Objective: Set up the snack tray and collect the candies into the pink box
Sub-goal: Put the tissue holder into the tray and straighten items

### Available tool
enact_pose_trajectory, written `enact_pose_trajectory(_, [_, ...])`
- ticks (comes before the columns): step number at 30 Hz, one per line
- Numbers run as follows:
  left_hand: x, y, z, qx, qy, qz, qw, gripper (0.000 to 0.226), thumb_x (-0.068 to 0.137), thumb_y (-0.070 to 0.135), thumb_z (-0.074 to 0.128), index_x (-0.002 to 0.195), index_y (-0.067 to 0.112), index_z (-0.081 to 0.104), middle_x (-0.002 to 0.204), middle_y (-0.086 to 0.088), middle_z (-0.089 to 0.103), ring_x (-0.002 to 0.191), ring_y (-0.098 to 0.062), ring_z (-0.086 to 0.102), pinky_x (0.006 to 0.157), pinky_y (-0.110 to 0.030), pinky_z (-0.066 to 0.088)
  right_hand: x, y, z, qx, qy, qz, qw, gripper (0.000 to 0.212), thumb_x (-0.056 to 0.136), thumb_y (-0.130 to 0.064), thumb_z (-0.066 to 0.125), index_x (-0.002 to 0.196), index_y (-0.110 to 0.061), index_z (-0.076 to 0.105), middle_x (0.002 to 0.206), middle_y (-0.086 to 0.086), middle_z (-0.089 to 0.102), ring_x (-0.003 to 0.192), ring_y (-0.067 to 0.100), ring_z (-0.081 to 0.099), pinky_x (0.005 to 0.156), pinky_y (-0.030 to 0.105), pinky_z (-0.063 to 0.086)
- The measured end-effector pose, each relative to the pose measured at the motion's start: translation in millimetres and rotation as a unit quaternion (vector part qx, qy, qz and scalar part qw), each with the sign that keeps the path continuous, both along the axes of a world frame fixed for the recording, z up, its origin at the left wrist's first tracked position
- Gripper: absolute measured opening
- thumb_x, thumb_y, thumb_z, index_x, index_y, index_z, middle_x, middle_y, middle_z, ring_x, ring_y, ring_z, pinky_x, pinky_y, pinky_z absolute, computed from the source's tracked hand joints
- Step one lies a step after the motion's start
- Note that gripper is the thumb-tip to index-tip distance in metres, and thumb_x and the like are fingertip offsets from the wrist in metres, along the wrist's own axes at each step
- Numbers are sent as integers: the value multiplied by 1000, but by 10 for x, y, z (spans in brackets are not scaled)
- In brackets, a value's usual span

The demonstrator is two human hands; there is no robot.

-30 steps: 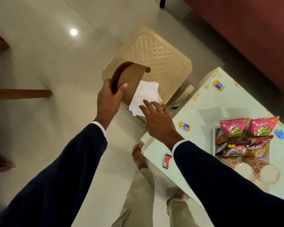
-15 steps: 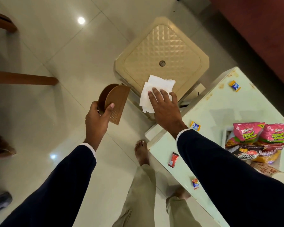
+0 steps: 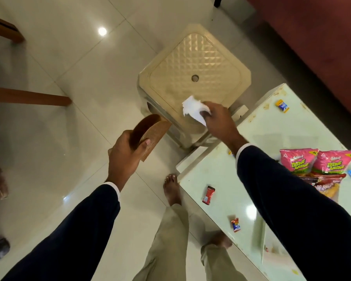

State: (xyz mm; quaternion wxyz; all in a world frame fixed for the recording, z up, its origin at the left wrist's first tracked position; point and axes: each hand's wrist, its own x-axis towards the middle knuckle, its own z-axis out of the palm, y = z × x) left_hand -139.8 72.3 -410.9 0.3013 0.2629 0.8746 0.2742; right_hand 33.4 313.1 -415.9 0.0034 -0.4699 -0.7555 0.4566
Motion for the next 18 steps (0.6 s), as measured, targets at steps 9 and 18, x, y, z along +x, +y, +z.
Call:
enact_pose_trajectory(9, [639, 263, 219, 29, -72, -140, 987, 46, 83, 55, 76, 117, 37, 50, 108, 11, 68, 99, -10, 67, 76, -12, 52, 1093, 42, 683, -360, 289, -308, 832, 39, 97, -6, 60, 135, -1, 56, 116, 8, 71, 97, 20, 72, 73, 34, 61])
enact_pose_trajectory(18, [1965, 861, 505, 43, -246, -286, 925, 37, 66, 52, 85, 96, 55, 65, 93, 32, 71, 90, 12, 66, 77, -8, 45, 2577, -410, 1696, -366, 432, -297, 769, 32, 93, -2, 63, 123, -10, 68, 124, 10, 71, 115, 26, 68, 98, 45, 56])
